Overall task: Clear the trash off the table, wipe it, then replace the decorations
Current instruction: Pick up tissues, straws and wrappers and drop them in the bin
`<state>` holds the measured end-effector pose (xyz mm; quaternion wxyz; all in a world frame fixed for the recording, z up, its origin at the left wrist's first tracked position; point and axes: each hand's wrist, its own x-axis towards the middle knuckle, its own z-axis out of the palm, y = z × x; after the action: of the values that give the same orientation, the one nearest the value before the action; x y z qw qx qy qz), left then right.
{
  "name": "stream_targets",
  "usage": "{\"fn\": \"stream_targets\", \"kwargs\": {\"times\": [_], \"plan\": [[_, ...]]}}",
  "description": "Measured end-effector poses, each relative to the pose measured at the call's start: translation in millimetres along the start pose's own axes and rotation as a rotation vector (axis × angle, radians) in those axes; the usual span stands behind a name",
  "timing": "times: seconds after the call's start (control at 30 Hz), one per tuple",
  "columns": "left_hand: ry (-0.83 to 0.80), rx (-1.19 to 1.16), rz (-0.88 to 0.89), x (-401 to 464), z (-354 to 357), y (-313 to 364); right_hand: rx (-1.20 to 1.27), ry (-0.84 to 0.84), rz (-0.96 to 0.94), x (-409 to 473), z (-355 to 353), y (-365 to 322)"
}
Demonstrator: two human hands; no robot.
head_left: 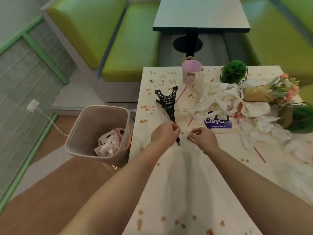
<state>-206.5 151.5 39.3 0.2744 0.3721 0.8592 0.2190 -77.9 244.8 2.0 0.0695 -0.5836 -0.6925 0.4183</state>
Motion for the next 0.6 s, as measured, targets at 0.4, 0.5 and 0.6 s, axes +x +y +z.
{"fn": "stream_targets", "kwargs": {"times": [0.4, 0.5, 0.6], "plan": [[0.006, 0.206, -0.022, 53, 69, 43, -0.385, -0.041, -0.156, 34, -10, 45], [0.011, 0.232, -0.049, 66, 80, 49, -0.357, -0.047, -0.168, 44, -15, 51], [0.056, 0.257, -0.048, 80, 84, 52, -0.288, -0.014, -0.124, 56, -24, 55]]}}
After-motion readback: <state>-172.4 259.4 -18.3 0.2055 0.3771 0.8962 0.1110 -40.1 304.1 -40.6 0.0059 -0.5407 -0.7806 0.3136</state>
